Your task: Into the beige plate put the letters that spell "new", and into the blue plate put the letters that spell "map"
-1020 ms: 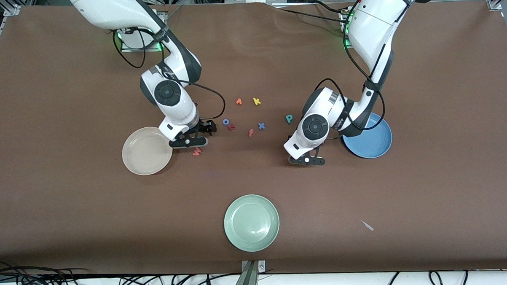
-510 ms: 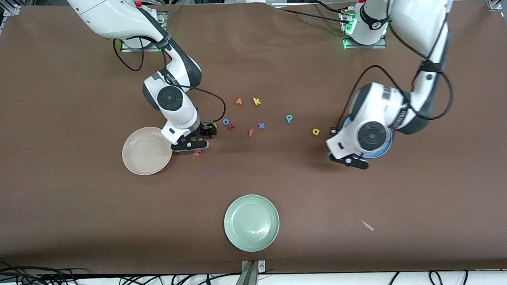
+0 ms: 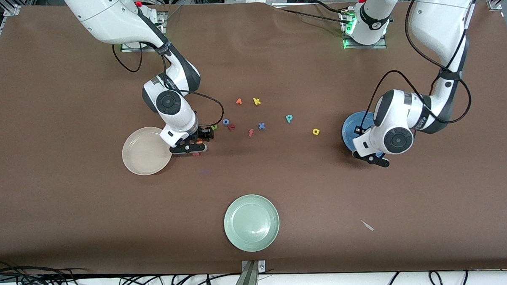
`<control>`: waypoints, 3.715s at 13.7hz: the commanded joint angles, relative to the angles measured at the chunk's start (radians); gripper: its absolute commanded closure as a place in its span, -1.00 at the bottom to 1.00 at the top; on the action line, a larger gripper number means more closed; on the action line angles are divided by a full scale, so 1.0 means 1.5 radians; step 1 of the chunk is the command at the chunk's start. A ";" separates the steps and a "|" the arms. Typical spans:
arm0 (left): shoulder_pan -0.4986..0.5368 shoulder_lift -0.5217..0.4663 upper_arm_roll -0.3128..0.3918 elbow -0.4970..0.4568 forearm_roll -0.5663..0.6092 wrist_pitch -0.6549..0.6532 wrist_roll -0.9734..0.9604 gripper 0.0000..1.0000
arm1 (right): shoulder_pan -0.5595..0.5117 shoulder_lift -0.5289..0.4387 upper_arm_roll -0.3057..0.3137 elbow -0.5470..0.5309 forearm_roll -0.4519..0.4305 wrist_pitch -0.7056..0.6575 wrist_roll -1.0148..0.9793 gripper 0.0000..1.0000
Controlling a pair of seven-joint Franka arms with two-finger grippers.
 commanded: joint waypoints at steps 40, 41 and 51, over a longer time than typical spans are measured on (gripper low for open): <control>-0.048 0.016 -0.156 -0.044 -0.059 0.226 -0.726 -0.96 | 0.035 0.011 -0.046 0.091 0.040 -0.060 -0.046 -0.39; -0.046 0.013 -0.156 -0.048 -0.059 0.228 -0.726 -0.96 | 0.037 0.021 -0.046 0.091 0.039 -0.044 -0.044 -0.39; -0.010 -0.023 -0.157 -0.125 -0.099 0.297 -0.735 -0.73 | 0.037 0.046 -0.052 0.086 0.013 0.003 -0.053 -0.24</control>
